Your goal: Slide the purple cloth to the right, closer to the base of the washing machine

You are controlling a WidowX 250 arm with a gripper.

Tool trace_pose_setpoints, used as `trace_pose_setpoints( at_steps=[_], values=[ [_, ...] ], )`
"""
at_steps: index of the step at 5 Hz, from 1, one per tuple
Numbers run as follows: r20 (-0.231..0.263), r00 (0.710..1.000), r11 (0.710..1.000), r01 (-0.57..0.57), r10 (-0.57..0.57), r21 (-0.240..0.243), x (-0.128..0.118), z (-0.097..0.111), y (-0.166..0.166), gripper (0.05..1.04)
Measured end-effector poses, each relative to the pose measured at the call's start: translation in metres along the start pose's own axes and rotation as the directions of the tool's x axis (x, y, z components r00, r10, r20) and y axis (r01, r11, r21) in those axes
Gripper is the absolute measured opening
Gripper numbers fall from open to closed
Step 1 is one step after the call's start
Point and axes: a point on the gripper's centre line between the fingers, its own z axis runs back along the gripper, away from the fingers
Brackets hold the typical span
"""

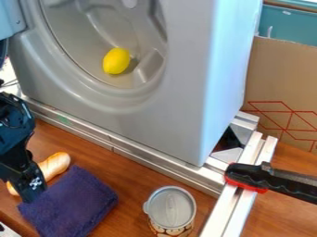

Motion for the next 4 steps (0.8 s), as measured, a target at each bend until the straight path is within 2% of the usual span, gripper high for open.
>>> trace_pose_setpoints(
  at_steps=[1, 2, 3, 4],
  values=[
    [0.000, 1.000, 1.000, -0.002, 0.002, 0.002, -0.001, -0.002, -0.001, 0.999],
    [0.028, 0.999, 0.998, 0.025, -0.027, 0.061, 0.009, -0.023, -0.010, 0.999],
    [0.013, 0.996, 0.989, 0.087, -0.089, 0.118, 0.023, -0.043, -0.022, 0.999],
    [-0.115, 0.986, 0.989, 0.132, -0.124, 0.072, 0.023, -0.072, -0.021, 0.999]
  ],
)
